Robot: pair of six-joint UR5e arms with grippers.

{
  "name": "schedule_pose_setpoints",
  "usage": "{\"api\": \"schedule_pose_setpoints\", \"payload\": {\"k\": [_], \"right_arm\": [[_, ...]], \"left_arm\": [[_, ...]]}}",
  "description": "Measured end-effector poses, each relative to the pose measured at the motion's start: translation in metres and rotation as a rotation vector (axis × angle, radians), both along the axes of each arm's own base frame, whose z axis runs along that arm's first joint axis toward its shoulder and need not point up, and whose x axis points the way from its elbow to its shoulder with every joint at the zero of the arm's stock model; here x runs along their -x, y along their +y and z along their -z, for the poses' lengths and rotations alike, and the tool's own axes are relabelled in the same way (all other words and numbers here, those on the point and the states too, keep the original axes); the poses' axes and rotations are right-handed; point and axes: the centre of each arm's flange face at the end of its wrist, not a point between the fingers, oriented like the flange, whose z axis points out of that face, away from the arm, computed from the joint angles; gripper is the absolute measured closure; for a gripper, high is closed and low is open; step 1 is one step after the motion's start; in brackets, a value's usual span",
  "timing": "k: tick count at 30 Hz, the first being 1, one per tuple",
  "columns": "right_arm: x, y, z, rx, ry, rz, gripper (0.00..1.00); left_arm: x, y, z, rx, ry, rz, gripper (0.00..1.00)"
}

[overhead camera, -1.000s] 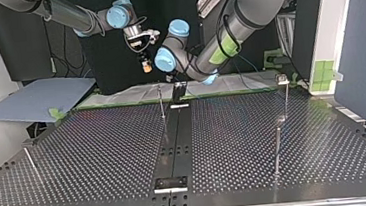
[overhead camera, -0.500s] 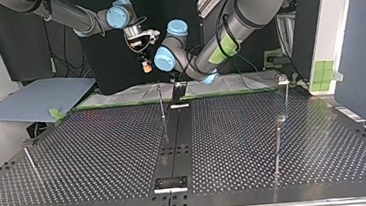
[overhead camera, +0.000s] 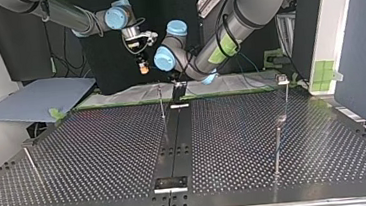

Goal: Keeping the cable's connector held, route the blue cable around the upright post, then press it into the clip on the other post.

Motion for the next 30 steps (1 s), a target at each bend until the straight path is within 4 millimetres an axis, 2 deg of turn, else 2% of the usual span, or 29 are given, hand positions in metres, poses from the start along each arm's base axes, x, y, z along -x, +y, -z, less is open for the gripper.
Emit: {"api": "schedule_pose_setpoints", "payload": {"k": [10,30], "right_arm": [[0.014,-0.016,-0.001,0.002,-0.01,0.038,1.0],[0.035,-0.062,-0.01,0.027,-0.001,0.097,1.0]], "left_arm": [[-0.002,-0.001,0.012,0.026,-0.009,-0.017,1.0],[-0.021,-0.001,0.014,0.157,-0.061,-0.054,1.0]]}}
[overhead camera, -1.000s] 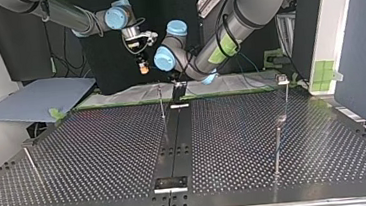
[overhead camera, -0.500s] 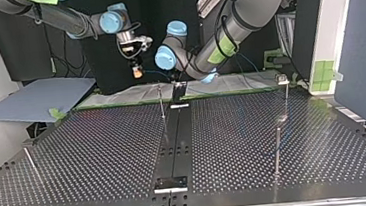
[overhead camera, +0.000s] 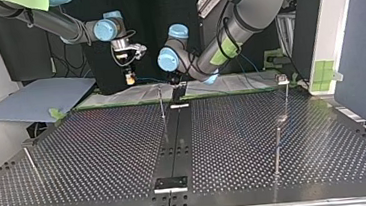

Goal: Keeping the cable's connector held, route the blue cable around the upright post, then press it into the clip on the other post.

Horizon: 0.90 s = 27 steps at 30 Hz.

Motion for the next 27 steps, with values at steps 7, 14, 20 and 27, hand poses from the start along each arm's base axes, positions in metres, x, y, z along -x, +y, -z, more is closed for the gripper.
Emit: {"api": "schedule_pose_setpoints", "payload": {"k": [7,14,20,27], "right_arm": [[0.002,-0.009,-0.002,0.009,0.003,-0.002,1.0],[0.005,-0.019,-0.005,0.014,0.012,0.006,1.0],[0.009,-0.03,-0.007,0.006,0.034,0.018,1.0],[0.011,-0.033,-0.007,-0.004,0.042,0.022,1.0]], "left_arm": [[-0.007,-0.005,0.011,0.021,0.003,-0.001,1.0],[-0.022,-0.009,0.004,0.074,-0.016,-0.009,1.0],[-0.032,-0.005,0.001,0.118,-0.014,-0.022,1.0],[-0.037,-0.001,0.001,0.136,-0.011,-0.037,1.0]]}}
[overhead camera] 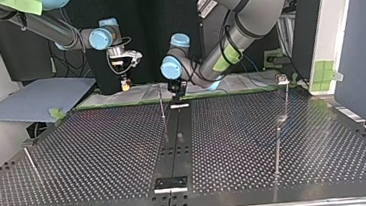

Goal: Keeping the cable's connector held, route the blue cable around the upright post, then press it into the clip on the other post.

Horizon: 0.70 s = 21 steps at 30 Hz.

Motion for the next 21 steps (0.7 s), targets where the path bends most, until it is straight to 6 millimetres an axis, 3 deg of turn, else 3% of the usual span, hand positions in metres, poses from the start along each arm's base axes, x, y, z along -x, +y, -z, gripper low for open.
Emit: {"api": "schedule_pose_setpoints", "payload": {"k": [21], "right_arm": [[0.012,-0.013,-0.001,-0.001,-0.001,0.012,1.0]], "left_arm": [[0.011,-0.001,0.002,-0.032,0.039,-0.011,1.0]]}}
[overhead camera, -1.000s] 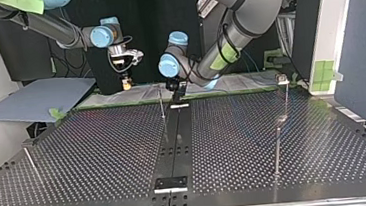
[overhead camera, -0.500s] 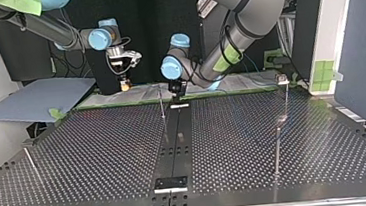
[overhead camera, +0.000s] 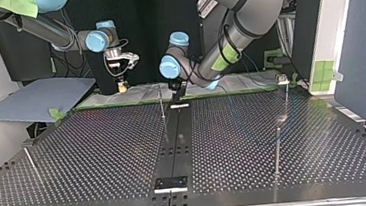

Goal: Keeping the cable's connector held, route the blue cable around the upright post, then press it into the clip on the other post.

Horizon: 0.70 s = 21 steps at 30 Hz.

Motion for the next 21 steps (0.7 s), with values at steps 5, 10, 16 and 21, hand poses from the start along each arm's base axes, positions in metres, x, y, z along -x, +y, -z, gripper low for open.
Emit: {"api": "schedule_pose_setpoints", "payload": {"k": [5,10,16,21], "right_arm": [[0.004,-0.003,0.0,-0.003,0.001,0.008,1.0],[0.01,-0.006,0.0,-0.005,0.0,0.019,1.0],[0.02,-0.011,0.001,-0.015,0.001,0.037,1.0],[0.029,-0.016,0.001,-0.02,-0.007,0.054,1.0]], "left_arm": [[0.011,-0.007,0.001,-0.025,0.014,0.019,1.0],[0.017,-0.013,0.001,-0.029,0.013,0.032,1.0],[0.02,-0.018,0.0,-0.026,0.006,0.047,1.0],[0.026,-0.027,-0.001,-0.038,-0.005,0.079,1.0]]}}
